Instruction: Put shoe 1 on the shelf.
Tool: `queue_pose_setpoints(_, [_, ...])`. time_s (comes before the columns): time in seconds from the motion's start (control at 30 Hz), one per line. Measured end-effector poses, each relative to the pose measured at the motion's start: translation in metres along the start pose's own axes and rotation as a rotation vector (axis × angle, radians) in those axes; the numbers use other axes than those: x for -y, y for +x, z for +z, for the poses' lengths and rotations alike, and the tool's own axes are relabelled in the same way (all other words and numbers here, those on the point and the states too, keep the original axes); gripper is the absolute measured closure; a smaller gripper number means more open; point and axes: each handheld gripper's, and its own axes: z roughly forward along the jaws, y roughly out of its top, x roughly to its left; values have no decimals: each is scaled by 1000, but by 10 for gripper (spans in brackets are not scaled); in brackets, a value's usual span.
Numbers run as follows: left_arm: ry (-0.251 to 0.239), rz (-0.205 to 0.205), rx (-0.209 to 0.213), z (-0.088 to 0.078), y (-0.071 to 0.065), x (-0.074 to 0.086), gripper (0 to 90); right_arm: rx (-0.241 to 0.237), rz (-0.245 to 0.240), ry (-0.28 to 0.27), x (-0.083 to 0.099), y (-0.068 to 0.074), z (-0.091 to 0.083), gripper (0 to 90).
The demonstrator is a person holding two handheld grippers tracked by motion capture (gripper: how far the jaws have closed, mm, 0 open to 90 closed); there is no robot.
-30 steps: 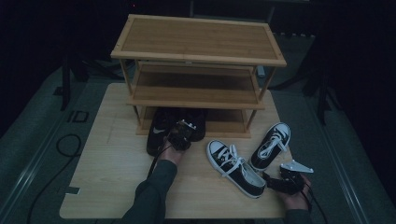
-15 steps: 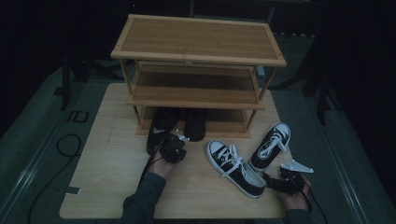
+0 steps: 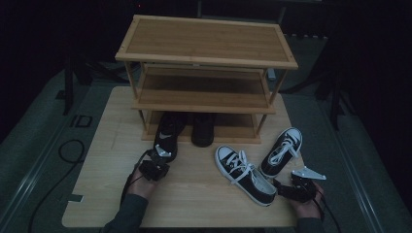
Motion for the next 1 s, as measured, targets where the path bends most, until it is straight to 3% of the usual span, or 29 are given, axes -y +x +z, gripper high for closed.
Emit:
queue_pose_setpoints(0.1, [-6, -44, 4, -3, 11, 2, 872, 0, 0, 0, 0, 0, 0, 186])
queue_pose_setpoints(0.3, [4, -56, -20, -3, 19, 1, 873, 0, 0, 0, 0, 0, 0, 186])
queue_pose_setpoints(0.57, [17, -98, -66, 0, 43, -6, 872, 0, 0, 0, 0, 0, 0, 186])
queue_pose_setpoints(0.8, [28, -87, -86, 4, 58, -17, 871, 0, 1, 0, 0, 0, 0, 186])
queue_pose_setpoints(1.0, [10, -67, -80, 3, 51, -31, 871, 0, 0, 0, 0, 0, 0, 186])
